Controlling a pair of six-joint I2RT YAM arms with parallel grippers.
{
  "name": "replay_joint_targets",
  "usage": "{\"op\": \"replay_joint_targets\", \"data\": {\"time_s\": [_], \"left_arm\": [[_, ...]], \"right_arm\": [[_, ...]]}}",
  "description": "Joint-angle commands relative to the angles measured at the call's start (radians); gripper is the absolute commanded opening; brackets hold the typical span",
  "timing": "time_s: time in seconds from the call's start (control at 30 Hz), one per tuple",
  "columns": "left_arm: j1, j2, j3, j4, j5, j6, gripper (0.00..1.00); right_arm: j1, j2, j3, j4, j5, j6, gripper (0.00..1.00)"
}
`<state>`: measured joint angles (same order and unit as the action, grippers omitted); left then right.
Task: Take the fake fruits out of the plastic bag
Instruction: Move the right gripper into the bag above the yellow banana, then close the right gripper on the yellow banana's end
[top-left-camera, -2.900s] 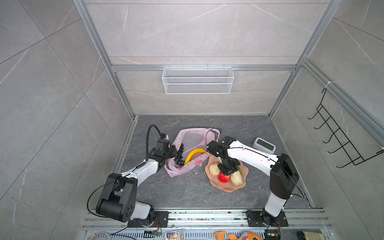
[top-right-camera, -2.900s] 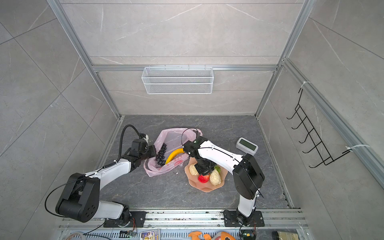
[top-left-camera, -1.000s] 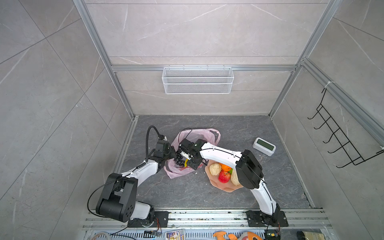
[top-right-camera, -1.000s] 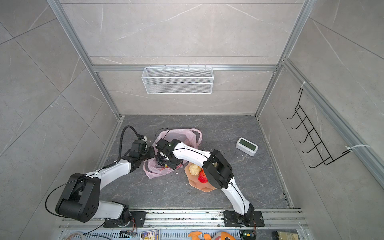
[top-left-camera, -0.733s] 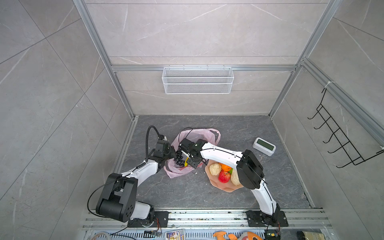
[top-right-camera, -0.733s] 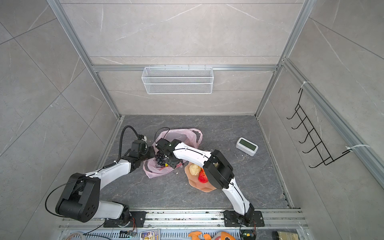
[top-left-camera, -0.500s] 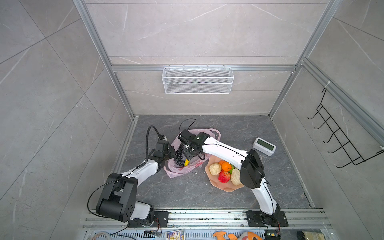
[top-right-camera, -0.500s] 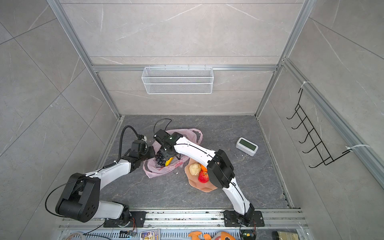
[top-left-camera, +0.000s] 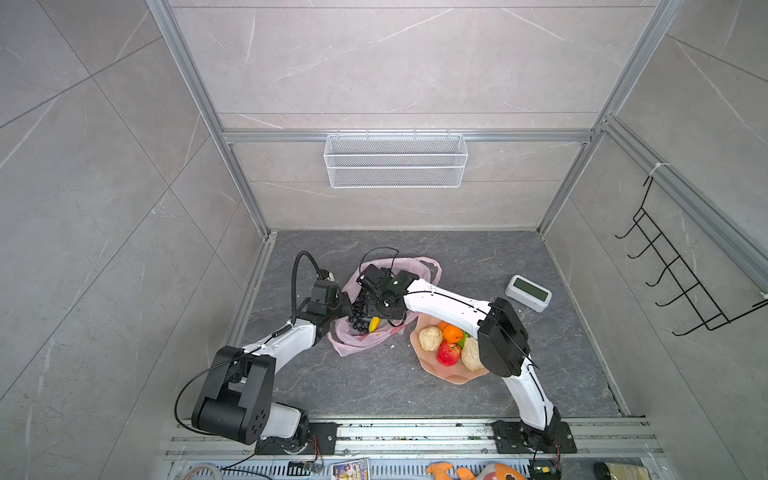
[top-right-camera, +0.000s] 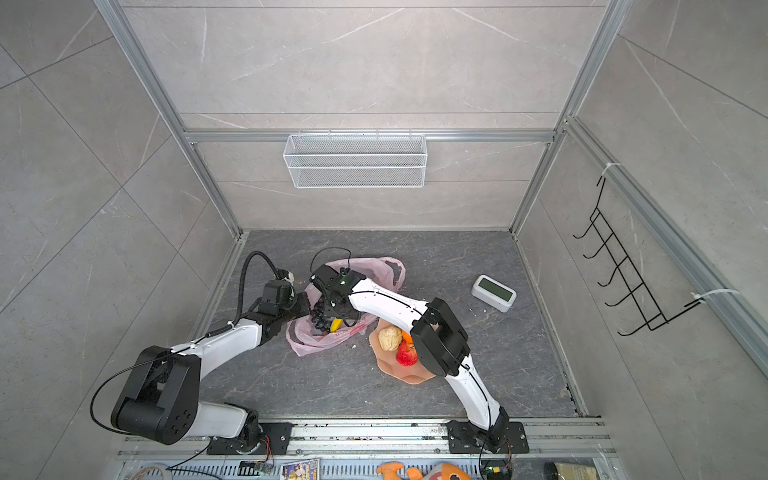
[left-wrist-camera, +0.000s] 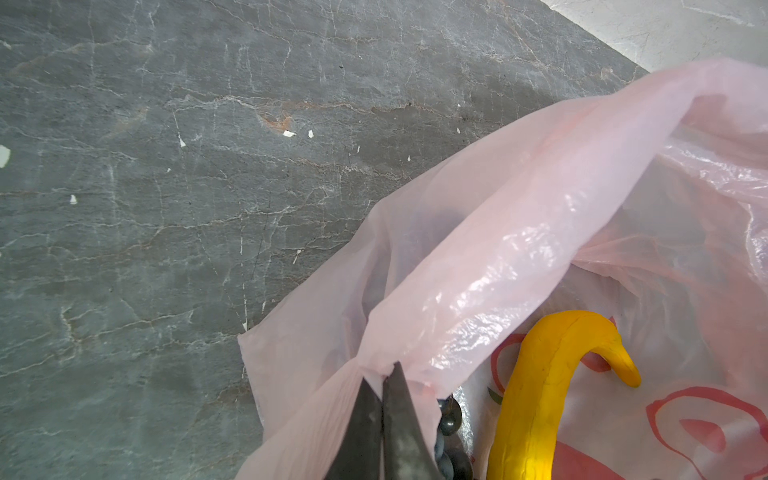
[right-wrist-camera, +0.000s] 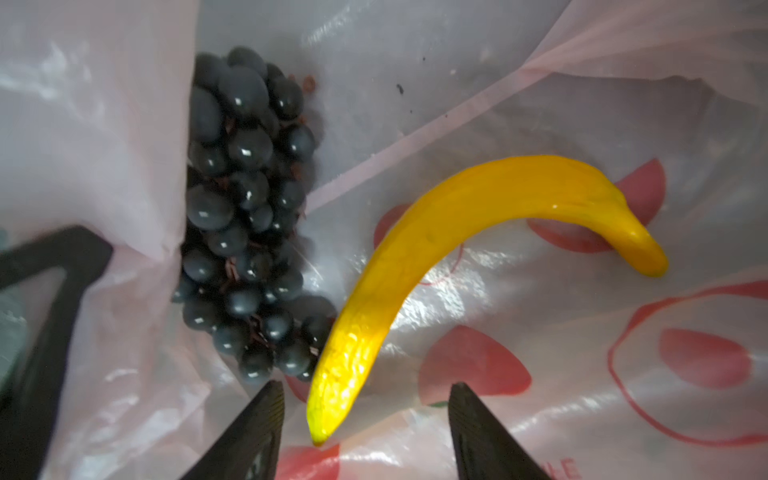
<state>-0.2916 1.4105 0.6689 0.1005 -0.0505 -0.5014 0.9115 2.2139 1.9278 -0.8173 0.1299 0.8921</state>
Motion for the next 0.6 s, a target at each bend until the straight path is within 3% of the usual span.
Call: {"op": "replay_joint_targets", "data": {"time_s": [0.0,0.4,0.57], "left_arm": [[0.006,-0.018,0.007,0.016,0.004,-0.009,0.0],[0.006,-0.021,0.006,0.018,0.009,-0.01,0.0],[0.006,-0.021,0.005,0.018,0.009,-0.009,0.0]], "right_arm": [[-0.023,0.047,0.02,0.033,-0.001,0.103,0.65],[-0.052,0.164,0.104,0.023,-0.032,0.143,0.62],[-0.06,0.2,0.131,0.003,-0.032,0.137,0.51]]}}
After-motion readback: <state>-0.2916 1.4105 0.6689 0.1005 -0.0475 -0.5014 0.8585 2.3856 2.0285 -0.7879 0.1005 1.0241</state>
